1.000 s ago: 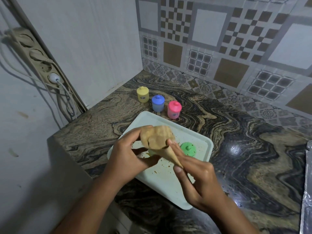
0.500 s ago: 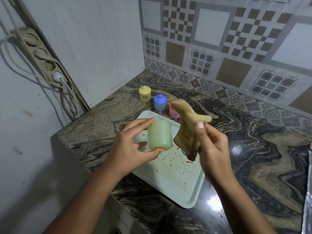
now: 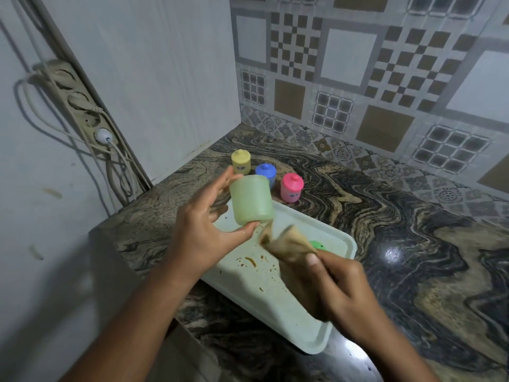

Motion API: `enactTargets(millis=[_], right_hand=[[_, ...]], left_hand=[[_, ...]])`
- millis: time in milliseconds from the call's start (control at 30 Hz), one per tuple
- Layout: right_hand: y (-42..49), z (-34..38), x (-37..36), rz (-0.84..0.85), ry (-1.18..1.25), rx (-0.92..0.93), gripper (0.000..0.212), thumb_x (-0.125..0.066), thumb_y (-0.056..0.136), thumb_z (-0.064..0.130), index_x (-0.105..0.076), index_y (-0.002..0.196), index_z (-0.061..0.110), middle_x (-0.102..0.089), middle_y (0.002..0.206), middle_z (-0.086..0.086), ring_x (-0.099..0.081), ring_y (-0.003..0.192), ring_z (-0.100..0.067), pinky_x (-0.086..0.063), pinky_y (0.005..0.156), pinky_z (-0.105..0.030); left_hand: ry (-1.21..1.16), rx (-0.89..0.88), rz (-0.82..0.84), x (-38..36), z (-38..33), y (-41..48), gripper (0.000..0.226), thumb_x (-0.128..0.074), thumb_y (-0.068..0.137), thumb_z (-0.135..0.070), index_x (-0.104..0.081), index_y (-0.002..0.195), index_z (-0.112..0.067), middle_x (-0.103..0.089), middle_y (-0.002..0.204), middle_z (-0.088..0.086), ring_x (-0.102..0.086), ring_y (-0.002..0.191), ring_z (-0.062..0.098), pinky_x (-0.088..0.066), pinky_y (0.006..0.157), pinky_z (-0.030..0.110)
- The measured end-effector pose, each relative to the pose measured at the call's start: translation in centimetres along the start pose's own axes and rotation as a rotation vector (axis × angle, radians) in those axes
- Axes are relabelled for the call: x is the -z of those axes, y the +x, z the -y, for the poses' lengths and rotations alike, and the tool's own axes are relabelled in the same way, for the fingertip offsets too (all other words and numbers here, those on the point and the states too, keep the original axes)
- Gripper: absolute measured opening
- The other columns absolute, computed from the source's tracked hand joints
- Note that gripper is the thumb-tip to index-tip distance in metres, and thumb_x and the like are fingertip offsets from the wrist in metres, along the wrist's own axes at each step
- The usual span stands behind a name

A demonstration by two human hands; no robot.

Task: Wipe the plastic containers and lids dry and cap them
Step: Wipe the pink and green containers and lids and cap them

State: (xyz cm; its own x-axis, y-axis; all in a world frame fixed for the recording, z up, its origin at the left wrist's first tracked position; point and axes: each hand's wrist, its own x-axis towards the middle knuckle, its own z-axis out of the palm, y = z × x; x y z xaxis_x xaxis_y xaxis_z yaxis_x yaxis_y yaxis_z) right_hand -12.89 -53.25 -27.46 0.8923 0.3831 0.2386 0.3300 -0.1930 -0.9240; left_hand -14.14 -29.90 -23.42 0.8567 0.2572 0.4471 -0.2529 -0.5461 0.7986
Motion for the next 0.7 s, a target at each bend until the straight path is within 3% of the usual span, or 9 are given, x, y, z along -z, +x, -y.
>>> enactTargets(millis=[67, 100, 167, 267, 433, 567, 700], right_hand=[[-0.1, -0.7, 0.5, -0.074, 0.251, -0.277, 0.032, -0.053, 0.105, 0.028, -0.075, 0.084, 0.017, -0.073, 0.070, -0.014, -0.066, 0.056, -0.040, -0.055, 0.049, -0.047], [0.0, -0.8, 0.7, -0.107, 0.333, -0.360, 0.034, -0.056, 0.101, 0.035, -0.076, 0.088, 0.009, -0.074, 0.081, -0.027, -0.069, 0.064, -0.048, -0.057, 0.055, -0.057], [0.3, -0.8, 1.1, -0.153, 0.386, -0.391, 0.047, -0.061, 0.092, 0.047, -0.076, 0.091, 0.003, -0.075, 0.092, -0.029, -0.074, 0.083, -0.043, -0.058, 0.075, -0.062], [0.9, 0.0, 1.5, -0.188, 0.460, -0.401, 0.034, -0.052, 0.098, 0.029, -0.081, 0.091, 0.013, -0.078, 0.093, -0.020, -0.073, 0.094, -0.045, -0.053, 0.088, -0.066], [2.3, 1.3, 1.6, -0.218, 0.622, -0.410, 0.035, -0.049, 0.100, 0.022, -0.081, 0.090, 0.012, -0.078, 0.093, -0.020, -0.076, 0.088, -0.038, -0.064, 0.073, -0.051], [3.4, 2.7, 1.6, -0.225, 0.643, -0.372, 0.033, -0.048, 0.104, 0.022, -0.074, 0.105, 0.003, -0.074, 0.100, -0.028, -0.072, 0.095, -0.049, -0.056, 0.076, -0.071], [4.1, 4.0, 1.7, -0.211, 0.631, -0.302, 0.033, -0.046, 0.106, 0.018, -0.075, 0.094, 0.007, -0.075, 0.081, -0.011, -0.073, 0.075, -0.030, -0.064, 0.061, -0.052]], left_hand=[[-0.009, -0.038, -0.015, 0.2, -0.6, 0.5, 0.095, -0.091, 0.065, -0.012, -0.043, 0.146, -0.021, -0.058, 0.138, -0.010, -0.051, 0.131, 0.001, -0.056, 0.091, 0.023], [-0.011, -0.055, -0.015, 0.3, -0.9, 0.7, 0.095, -0.091, 0.065, -0.009, -0.043, 0.146, -0.019, -0.058, 0.138, -0.008, -0.051, 0.131, 0.001, -0.054, 0.091, 0.019], [-0.006, -0.082, -0.005, 0.3, -1.3, 1.0, 0.096, -0.091, 0.065, -0.009, -0.042, 0.147, -0.012, -0.058, 0.140, -0.006, -0.050, 0.133, 0.003, -0.052, 0.092, 0.016], [0.019, -0.103, 0.016, 0.2, -1.8, 1.2, 0.100, -0.093, 0.065, -0.014, -0.039, 0.149, -0.011, -0.058, 0.141, -0.006, -0.048, 0.135, 0.003, -0.051, 0.093, 0.017], [0.003, -0.110, 0.044, -0.4, -2.3, 1.3, 0.100, -0.092, 0.067, -0.012, -0.037, 0.150, -0.008, -0.057, 0.141, -0.002, -0.050, 0.133, 0.008, -0.054, 0.094, 0.024], [-0.028, -0.109, 0.071, -0.9, -2.3, 1.1, 0.103, -0.091, 0.067, -0.010, -0.033, 0.152, -0.011, -0.057, 0.141, -0.003, -0.054, 0.130, 0.012, -0.057, 0.094, 0.043], [-0.050, -0.110, 0.103, -1.1, -2.2, 1.0, 0.105, -0.090, 0.066, -0.005, -0.030, 0.152, -0.011, -0.057, 0.141, -0.002, -0.054, 0.129, 0.013, -0.057, 0.095, 0.045]])
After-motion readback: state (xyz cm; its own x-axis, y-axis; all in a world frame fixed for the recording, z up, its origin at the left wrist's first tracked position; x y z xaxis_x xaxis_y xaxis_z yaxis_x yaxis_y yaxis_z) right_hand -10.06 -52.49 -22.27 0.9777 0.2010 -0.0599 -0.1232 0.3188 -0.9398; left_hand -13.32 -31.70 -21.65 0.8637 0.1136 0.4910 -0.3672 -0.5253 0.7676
